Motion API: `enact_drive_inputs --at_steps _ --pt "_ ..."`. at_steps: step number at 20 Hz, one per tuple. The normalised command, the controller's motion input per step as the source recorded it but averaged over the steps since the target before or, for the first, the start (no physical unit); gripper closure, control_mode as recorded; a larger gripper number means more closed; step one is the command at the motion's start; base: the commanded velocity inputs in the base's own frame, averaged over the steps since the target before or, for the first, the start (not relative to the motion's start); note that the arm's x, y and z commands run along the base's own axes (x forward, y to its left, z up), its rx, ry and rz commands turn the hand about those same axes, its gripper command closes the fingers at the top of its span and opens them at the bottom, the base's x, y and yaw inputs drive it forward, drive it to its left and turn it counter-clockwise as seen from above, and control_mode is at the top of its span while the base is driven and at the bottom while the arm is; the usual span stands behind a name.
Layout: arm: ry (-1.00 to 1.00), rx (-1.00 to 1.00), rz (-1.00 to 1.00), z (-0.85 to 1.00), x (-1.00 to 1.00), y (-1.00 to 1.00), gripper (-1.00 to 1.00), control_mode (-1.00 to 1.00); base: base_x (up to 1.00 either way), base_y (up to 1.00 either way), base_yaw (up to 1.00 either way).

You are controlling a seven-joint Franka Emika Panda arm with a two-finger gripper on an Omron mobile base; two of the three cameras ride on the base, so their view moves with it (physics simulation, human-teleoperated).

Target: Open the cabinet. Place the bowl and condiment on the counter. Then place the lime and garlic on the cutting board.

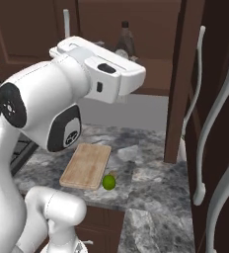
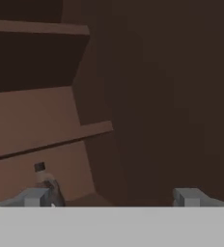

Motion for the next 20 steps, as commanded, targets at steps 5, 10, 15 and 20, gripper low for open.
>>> enact_drive_inputs --at_steps 5,10,15,20 --pt "0.07 0.0 0.07 0.01 -0.29 0.43 -1.0 -1.0 0.0 0.0 0.0" --pt "0.09 0.0 0.05 0.0 -0.16 0.47 -1.0 -1.0 0.0 0.0 0.0" --pt "0.1 0.0 0.03 0.0 -0.07 0.47 -1.0 -1.0 0.0 0.0 0.0" --pt "0.07 -0.02 0.01 0.0 -0.05 0.45 -1.0 -1.0 0.0 0.0 0.0"
